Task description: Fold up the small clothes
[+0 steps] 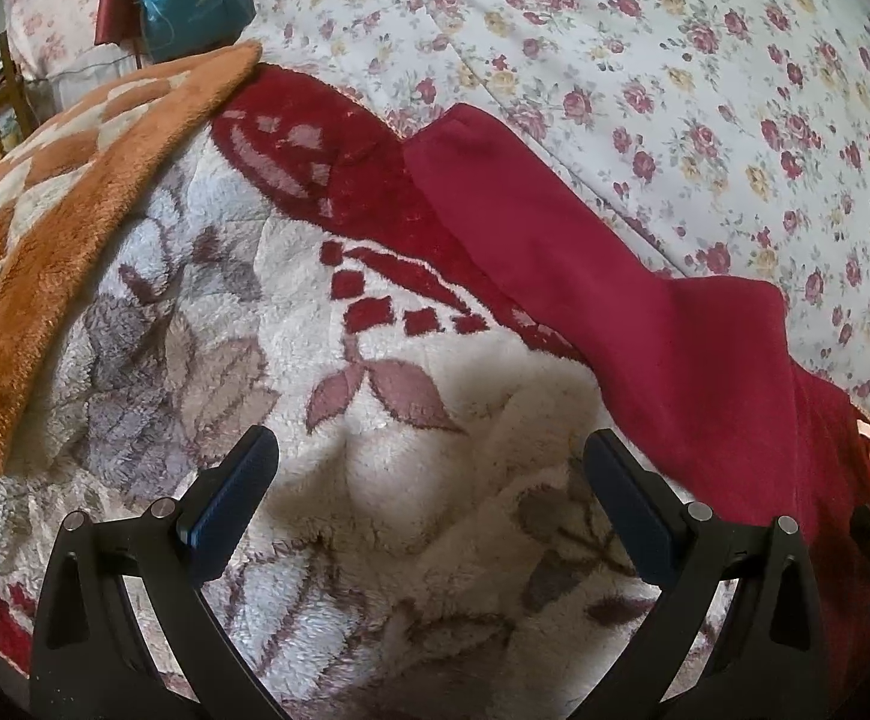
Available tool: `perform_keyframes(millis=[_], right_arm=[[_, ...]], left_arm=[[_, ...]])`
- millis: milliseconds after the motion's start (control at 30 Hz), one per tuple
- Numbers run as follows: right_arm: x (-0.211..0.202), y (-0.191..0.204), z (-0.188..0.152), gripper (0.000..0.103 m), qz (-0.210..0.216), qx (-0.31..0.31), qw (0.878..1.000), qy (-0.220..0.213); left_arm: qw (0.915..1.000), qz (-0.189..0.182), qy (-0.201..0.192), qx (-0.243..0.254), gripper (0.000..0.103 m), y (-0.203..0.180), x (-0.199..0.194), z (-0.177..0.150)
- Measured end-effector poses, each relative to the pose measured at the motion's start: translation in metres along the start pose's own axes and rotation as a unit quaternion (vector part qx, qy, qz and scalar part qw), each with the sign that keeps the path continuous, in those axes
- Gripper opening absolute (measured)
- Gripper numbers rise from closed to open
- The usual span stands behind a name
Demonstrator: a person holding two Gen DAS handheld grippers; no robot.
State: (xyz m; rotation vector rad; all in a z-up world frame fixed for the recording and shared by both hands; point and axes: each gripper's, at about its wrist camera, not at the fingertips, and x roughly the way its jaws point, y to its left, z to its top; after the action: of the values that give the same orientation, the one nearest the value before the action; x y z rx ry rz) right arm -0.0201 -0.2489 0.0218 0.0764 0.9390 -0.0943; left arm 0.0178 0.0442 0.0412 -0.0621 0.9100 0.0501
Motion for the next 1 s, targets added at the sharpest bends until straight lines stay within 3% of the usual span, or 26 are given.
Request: perform_keyframes(millis=[100,167,333,433,600,900,1000], right_arm=[[0.011,-0.020,-0.012,0.097,-0.009,0.049,0.999,0.008],[0.024,-0.034,-0.022,0.098,0.006,0.099,0.995,0.033],[0.018,-0.035,-0.024,0.100,0.000,0.100,0.995,0.015],[0.020,-0.037,-0.024,0.101,0.001,0.097,0.995,0.016],[0.021,-0.039,-0.024,0.103,0.016,0.106,0.994,0.005],[0.019,-0.044,-0.027,0.103,0.031,0.119,0.992,-0.005],[0.020,-0.044,-0.027,0.103,0.032,0.122,0.992,-0.006]], left_arm=[[1.0000,-0.005,0.002,0.000,0.102,0.001,0.001,0.000],[0.9999,-0.014,0.004,-0.003,0.102,0.003,0.001,0.001],[0.9925,-0.105,0.020,-0.059,0.102,0.020,0.004,0.011],[0.9898,-0.118,0.024,-0.076,0.099,0.025,0.018,0.035],[0.9749,-0.171,0.022,-0.141,0.098,0.035,0.056,0.075],[0.9630,-0.204,0.034,-0.172,0.093,0.030,0.123,0.116],[0.9464,-0.244,0.051,-0.205,0.092,0.033,0.146,0.118]])
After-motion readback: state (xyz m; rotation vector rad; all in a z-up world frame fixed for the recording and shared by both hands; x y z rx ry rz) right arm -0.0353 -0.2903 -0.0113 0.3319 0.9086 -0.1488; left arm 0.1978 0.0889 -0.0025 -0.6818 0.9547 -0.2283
